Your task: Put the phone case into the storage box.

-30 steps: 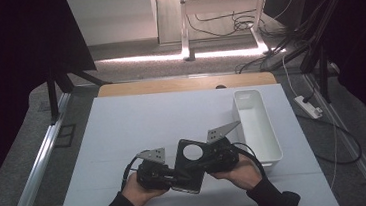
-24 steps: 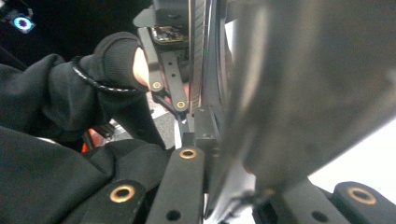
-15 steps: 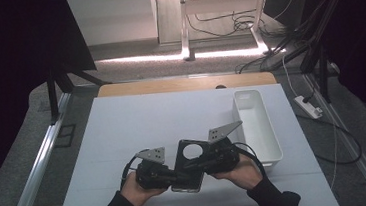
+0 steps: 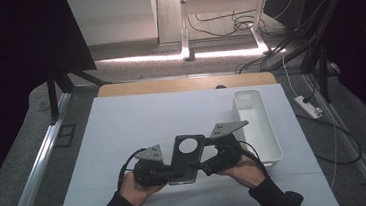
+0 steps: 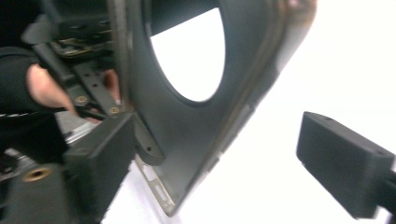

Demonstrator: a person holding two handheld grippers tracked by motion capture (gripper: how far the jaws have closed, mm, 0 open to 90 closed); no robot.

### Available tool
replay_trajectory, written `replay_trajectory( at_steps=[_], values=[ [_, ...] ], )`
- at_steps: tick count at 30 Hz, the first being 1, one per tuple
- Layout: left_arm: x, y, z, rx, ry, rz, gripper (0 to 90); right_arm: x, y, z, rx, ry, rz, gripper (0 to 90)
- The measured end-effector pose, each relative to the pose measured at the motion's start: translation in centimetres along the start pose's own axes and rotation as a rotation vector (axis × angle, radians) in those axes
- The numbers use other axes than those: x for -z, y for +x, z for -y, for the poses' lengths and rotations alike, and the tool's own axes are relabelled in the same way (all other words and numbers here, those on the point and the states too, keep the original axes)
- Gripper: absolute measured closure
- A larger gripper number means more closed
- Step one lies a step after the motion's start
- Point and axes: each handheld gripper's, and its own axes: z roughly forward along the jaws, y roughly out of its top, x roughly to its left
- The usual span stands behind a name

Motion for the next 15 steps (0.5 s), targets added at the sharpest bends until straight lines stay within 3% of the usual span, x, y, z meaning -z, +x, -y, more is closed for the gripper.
replay_trajectory(
  at_steps=[6, 11, 15],
  values=[
    [0.1, -0.1, 0.0, 0.016, -0.005, -0.08, 84.4, 0.6, 0.0, -0.3, -0.002, -0.003, 0.083, 0.0],
    [0.0, -0.4, 0.0, 0.024, 0.0, -0.161, 84.4, 1.0, 0.1, -0.5, 0.044, 0.006, 0.161, 0.0],
    [0.0, -0.5, 0.1, 0.028, 0.0, -0.191, 84.4, 1.4, 0.1, -0.7, 0.054, 0.011, 0.189, 0.0]
  ],
)
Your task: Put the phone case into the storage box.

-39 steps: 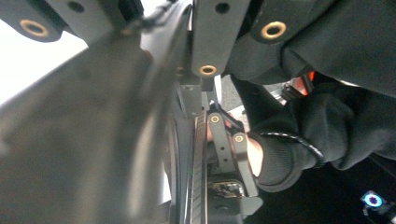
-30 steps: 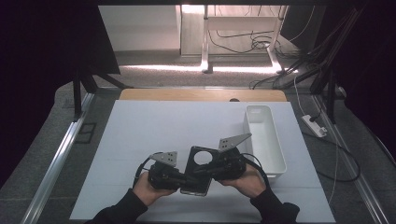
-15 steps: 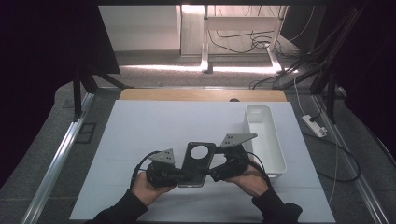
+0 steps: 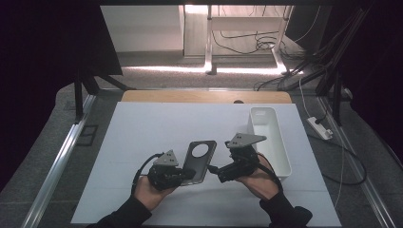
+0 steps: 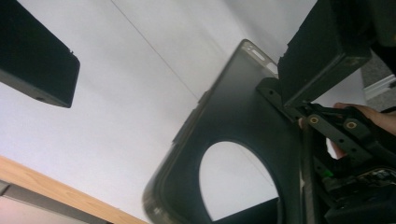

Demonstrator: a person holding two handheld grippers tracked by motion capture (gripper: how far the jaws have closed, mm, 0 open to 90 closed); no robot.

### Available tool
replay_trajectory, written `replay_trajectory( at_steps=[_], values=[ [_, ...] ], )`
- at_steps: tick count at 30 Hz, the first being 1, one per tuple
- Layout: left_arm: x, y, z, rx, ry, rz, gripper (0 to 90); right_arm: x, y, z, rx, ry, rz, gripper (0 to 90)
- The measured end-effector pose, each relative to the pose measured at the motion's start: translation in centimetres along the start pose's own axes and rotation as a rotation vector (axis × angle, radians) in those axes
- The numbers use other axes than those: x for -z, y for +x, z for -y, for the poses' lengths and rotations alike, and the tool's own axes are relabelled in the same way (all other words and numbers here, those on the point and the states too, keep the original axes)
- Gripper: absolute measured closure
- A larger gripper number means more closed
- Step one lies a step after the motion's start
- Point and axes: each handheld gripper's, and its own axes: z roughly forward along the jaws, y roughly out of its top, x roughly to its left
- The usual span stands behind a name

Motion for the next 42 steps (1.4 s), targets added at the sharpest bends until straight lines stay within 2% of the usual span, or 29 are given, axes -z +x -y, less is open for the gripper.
replay_trajectory(
  at_steps=[3, 5, 9, 13, 17, 18, 21, 26, 32, 34, 37, 38, 39, 42],
  values=[
    [0.0, -0.1, 0.0, -0.001, 0.007, -0.024, 84.4, 0.2, -0.1, 0.0, 0.001, 0.01, 0.01, 0.0],
    [0.0, 0.0, 0.0, 0.004, 0.008, -0.026, 84.4, 0.2, -0.3, 0.0, -0.013, -0.002, 0.007, 0.0],
    [-0.1, 0.1, 0.0, 0.014, 0.012, -0.023, 84.4, 0.4, -0.4, -0.1, -0.02, 0.008, 0.001, 0.0],
    [-0.2, 0.0, 0.0, 0.013, 0.016, -0.012, 84.4, 0.7, -0.2, -0.4, 0.025, 0.0, -0.018, 0.0],
    [-0.4, -0.1, 0.1, 0.008, 0.024, 0.002, 84.4, 0.8, -0.1, -0.6, 0.037, 0.007, 0.0, 0.0],
    [-0.4, -0.1, 0.1, 0.008, 0.024, 0.002, 84.4, 0.8, -0.1, -0.6, 0.037, 0.007, 0.0, 0.0],
    [-0.4, -0.2, 0.0, 0.004, 0.027, 0.012, 84.4, 1.0, 0.0, -0.7, 0.043, 0.014, 0.047, 0.0],
    [-0.6, -0.6, 0.0, -0.004, 0.032, 0.039, 84.4, 1.5, -0.2, -1.0, 0.024, -0.011, 0.048, 0.0],
    [-0.7, -0.8, 0.0, -0.01, 0.037, 0.055, 84.4, 2.0, 0.0, -1.3, 0.032, -0.013, 0.056, 0.7],
    [-0.7, -0.8, 0.0, -0.011, 0.038, 0.056, 84.4, 2.1, 0.1, -1.4, 0.036, -0.015, 0.065, 4.2],
    [-0.8, -0.8, 0.0, -0.01, 0.04, 0.065, 84.4, 2.5, 0.1, -1.6, 0.038, -0.026, 0.061, 17.2],
    [-0.8, -0.8, 0.0, -0.01, 0.041, 0.066, 84.4, 2.7, 0.1, -1.6, 0.041, -0.027, 0.067, 27.4],
    [-0.8, -0.8, 0.0, -0.01, 0.041, 0.067, 84.4, 2.7, 0.1, -1.6, 0.041, -0.027, 0.067, 27.4],
    [-0.8, -0.7, 0.0, -0.008, 0.04, 0.077, 84.4, 2.9, 0.1, -1.7, 0.054, -0.03, 0.063, 40.8]
  ],
)
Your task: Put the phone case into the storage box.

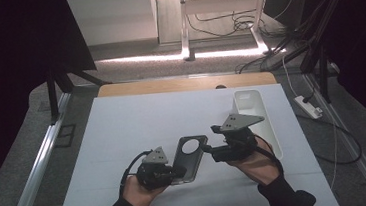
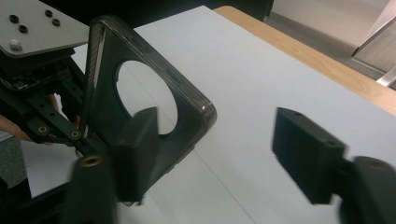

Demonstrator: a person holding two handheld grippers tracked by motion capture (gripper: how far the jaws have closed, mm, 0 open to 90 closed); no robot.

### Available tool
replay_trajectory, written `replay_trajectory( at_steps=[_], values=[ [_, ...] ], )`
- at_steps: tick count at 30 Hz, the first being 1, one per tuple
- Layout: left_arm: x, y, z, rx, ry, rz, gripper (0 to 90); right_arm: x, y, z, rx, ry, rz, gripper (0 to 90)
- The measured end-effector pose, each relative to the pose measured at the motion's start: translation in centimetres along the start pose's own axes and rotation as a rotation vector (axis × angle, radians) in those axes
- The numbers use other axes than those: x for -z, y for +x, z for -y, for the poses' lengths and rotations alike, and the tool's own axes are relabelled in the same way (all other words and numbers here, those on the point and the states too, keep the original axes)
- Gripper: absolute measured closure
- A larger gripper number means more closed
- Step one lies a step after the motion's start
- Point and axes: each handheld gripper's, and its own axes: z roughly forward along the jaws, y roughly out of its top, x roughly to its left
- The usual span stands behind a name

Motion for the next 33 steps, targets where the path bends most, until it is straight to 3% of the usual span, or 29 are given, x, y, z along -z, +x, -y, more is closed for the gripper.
replay_trajectory(
  at_steps=[4, 16, 29, 33],
  values=[
    [-0.05, 0.02, 0.0, -0.004, 0.004, 0.011, 84.5, 0.11, -0.05, -0.03, 0.002, -0.002, -0.041, 53.5],
    [-0.12, 0.13, 0.0, 0.0, 0.0, 0.052, 84.5, 0.44, 0.04, -0.04, 0.022, -0.018, -0.057, 76.0],
    [-0.44, 0.46, 0.17, 0.01, -0.011, 0.081, 83.6, 0.58, 0.01, -0.09, 0.004, -0.018, -0.071, 78.1],
    [-0.43, 0.47, 0.16, 0.006, -0.02, 0.076, 78.6, 0.57, 0.14, -0.15, 0.006, -0.01, -0.065, 78.3]
  ],
)
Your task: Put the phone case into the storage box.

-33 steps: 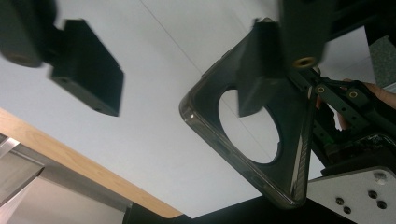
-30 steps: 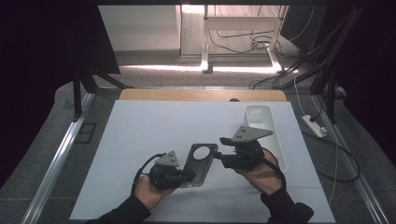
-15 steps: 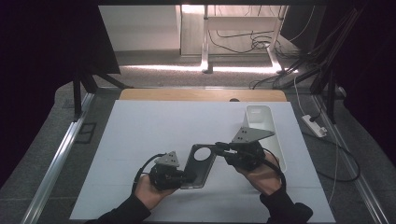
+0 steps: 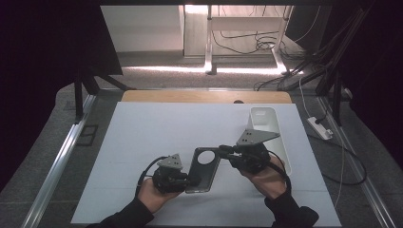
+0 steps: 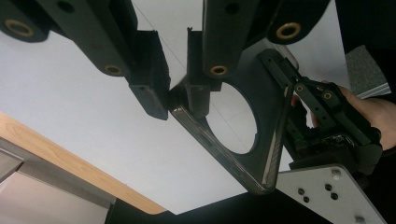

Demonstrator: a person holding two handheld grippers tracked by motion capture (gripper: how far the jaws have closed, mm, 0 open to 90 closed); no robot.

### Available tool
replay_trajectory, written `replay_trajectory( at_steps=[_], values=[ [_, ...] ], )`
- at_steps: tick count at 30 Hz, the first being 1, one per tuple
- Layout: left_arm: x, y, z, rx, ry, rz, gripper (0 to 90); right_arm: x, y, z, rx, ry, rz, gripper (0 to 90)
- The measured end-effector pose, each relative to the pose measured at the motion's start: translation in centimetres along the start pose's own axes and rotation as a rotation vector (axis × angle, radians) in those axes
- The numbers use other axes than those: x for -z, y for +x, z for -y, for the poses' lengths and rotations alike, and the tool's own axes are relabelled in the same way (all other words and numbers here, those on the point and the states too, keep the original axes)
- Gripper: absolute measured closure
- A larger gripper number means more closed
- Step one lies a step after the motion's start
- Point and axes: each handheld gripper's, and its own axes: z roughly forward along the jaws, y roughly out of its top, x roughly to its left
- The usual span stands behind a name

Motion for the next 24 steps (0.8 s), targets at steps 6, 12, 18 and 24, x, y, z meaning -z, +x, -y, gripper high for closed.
replay_trajectory(
  at_steps=[6, 12, 18, 24],
  values=[
    [0.01, -0.01, -0.01, -0.008, -0.015, -0.015, 66.5, 0.02, -0.06, 0.0, -0.003, 0.001, 0.004, 78.4],
    [0.11, -0.08, -0.1, -0.019, -0.048, -0.03, 37.5, -0.05, -0.13, 0.05, -0.006, 0.014, 0.015, 78.4],
    [0.41, -0.31, -0.21, -0.04, -0.049, -0.071, 20.3, -0.11, -0.34, 0.13, -0.011, 0.026, 0.022, 78.4],
    [0.96, -0.05, 0.14, -0.028, -0.048, -0.076, 17.4, -0.04, -0.72, 0.26, -0.026, 0.037, 0.036, 78.4]
  ],
)
